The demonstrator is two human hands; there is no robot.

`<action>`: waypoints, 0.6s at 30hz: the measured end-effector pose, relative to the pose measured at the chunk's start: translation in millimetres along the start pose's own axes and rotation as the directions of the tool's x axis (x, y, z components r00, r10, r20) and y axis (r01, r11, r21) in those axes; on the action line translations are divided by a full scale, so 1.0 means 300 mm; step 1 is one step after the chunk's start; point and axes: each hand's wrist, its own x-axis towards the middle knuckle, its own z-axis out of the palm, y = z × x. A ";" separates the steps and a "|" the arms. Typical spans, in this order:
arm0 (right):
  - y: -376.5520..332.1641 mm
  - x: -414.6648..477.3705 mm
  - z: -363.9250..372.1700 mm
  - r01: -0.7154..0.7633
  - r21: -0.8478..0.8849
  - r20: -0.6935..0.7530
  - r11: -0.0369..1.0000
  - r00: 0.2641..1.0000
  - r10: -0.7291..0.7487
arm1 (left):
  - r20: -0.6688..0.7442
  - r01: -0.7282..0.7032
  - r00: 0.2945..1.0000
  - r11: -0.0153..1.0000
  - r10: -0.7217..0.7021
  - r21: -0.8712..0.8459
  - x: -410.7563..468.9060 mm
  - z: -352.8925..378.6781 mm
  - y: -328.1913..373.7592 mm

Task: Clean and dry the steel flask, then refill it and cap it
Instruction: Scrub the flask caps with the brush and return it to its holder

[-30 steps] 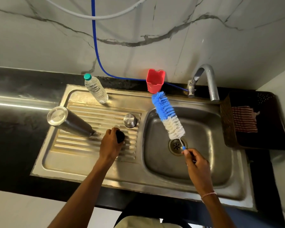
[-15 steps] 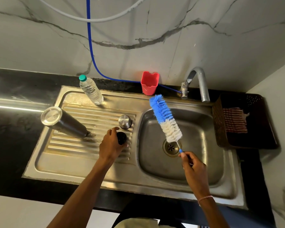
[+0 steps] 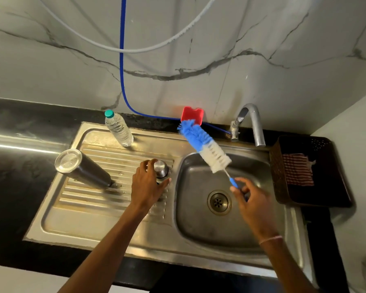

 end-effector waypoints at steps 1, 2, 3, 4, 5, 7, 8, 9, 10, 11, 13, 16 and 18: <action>-0.024 0.055 -0.039 0.066 -0.058 0.011 0.996 0.998 -0.065 | 0.003 -0.026 1.000 1.000 0.026 0.003 0.028 -0.004 0.021; -0.053 0.114 -0.082 0.134 -0.134 0.016 0.982 0.991 -0.133 | 0.007 -0.052 0.999 0.999 0.052 0.009 0.062 -0.010 0.043; -0.087 0.176 -0.126 0.194 -0.228 0.017 0.954 0.981 -0.195 | 0.013 -0.079 0.997 0.997 0.079 0.016 0.103 -0.015 0.067; -0.122 0.239 -0.170 0.238 -0.331 0.020 0.913 0.969 -0.245 | 0.022 -0.106 0.994 0.994 0.105 0.025 0.146 -0.020 0.091; -0.156 0.303 -0.213 0.266 -0.427 0.026 0.864 0.959 -0.283 | 0.033 -0.132 0.991 0.991 0.131 0.034 0.191 -0.024 0.118; -0.225 0.415 -0.286 0.307 -0.580 0.066 0.755 0.941 -0.332 | 0.063 -0.178 0.982 0.984 0.176 0.032 0.278 -0.024 0.164; -0.255 0.465 -0.315 0.323 -0.637 0.099 0.700 0.935 -0.342 | 0.086 -0.191 0.978 0.981 0.188 0.026 0.318 -0.022 0.185; -0.281 0.510 -0.339 0.335 -0.684 0.129 0.648 0.930 -0.344 | 0.117 -0.200 0.974 0.979 0.196 0.028 0.353 -0.019 0.200; -0.301 0.553 -0.356 0.339 -0.726 0.157 0.599 0.929 -0.337 | 0.156 -0.211 0.967 0.977 0.202 0.043 0.383 -0.014 0.214; -0.318 0.589 -0.369 0.344 -0.759 0.183 0.553 0.928 -0.326 | 0.196 -0.227 0.958 0.972 0.211 0.065 0.408 -0.008 0.226; -0.339 0.648 -0.379 0.366 -0.793 0.235 0.487 0.921 -0.309 | 0.258 -0.273 0.936 0.957 0.239 0.103 0.440 0.009 0.238; -0.364 0.707 -0.358 0.416 -0.792 0.288 0.447 0.900 -0.327 | 0.276 -0.369 0.906 0.919 0.321 0.141 0.469 0.044 0.242; -0.380 0.738 -0.323 0.437 -0.801 0.324 0.409 0.891 -0.318 | 0.265 -0.396 0.899 0.905 0.348 0.157 0.479 0.065 0.242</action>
